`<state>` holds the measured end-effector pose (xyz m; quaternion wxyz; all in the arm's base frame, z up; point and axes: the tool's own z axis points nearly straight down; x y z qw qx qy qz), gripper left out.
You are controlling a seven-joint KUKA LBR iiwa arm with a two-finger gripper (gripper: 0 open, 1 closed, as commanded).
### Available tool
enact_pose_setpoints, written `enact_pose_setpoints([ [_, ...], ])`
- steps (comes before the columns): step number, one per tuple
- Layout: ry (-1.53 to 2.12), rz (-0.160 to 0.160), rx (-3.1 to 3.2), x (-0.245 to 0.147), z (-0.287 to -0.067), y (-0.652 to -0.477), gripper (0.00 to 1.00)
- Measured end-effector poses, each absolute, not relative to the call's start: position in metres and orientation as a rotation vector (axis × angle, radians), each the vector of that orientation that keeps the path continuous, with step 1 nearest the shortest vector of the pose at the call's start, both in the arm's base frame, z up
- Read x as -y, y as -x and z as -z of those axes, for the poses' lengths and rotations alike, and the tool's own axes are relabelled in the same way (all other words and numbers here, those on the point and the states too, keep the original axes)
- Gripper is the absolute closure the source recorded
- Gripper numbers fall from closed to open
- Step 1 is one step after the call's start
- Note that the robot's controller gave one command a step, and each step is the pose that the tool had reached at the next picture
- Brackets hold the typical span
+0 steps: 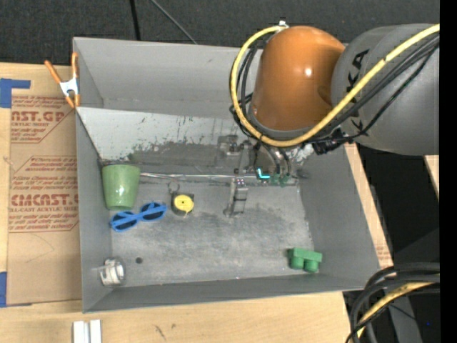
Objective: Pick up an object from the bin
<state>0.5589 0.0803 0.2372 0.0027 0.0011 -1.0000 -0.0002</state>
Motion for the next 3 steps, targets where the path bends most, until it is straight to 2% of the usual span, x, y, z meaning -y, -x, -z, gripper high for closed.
enact_pose_setpoints([
  [1,-0.260,0.002,3.125,-0.147,-0.113,-0.552,0.00],
  [2,0.170,0.004,3.138,-0.200,-0.084,-0.589,0.00],
  [3,0.170,0.002,3.137,-0.199,-0.085,-0.589,1.00],
])
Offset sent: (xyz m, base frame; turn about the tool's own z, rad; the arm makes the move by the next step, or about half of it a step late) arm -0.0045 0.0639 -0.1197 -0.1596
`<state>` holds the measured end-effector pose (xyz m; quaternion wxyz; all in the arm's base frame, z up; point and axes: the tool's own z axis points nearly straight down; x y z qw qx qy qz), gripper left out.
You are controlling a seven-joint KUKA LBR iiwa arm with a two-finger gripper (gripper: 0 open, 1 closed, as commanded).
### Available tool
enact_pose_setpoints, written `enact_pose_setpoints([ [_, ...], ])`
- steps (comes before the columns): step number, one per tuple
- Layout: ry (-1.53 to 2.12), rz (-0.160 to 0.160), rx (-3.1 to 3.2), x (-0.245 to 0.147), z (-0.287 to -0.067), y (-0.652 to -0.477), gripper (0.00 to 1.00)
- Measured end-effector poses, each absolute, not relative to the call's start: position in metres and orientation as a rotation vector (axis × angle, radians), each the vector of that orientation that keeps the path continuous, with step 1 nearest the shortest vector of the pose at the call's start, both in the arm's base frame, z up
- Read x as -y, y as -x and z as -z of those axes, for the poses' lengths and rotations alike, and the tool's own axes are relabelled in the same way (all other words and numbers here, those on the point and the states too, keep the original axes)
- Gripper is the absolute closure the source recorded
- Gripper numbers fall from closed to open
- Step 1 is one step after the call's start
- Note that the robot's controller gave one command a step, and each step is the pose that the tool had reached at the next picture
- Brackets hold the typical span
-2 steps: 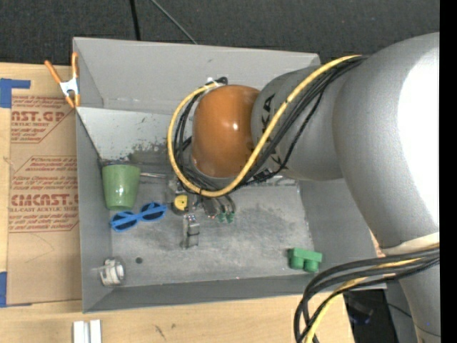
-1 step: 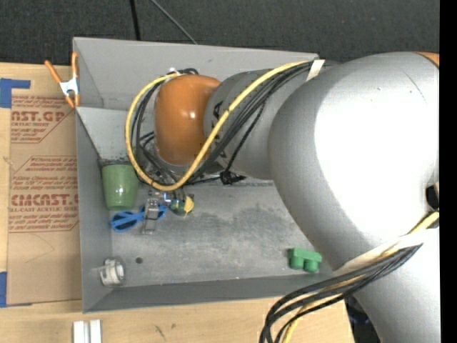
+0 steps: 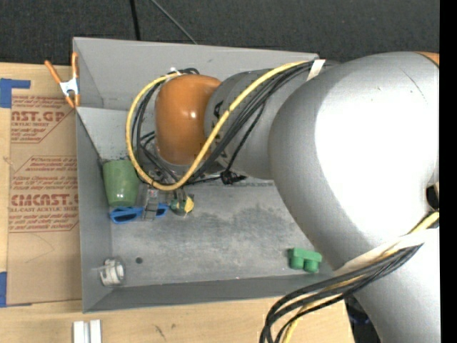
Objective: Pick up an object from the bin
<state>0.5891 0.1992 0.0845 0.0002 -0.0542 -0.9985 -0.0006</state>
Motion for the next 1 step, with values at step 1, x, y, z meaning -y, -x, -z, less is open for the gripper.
enact_pose_setpoints([
  [1,0.144,0.008,3.146,-0.2210,-0.2379,-0.5557,1.00],
])
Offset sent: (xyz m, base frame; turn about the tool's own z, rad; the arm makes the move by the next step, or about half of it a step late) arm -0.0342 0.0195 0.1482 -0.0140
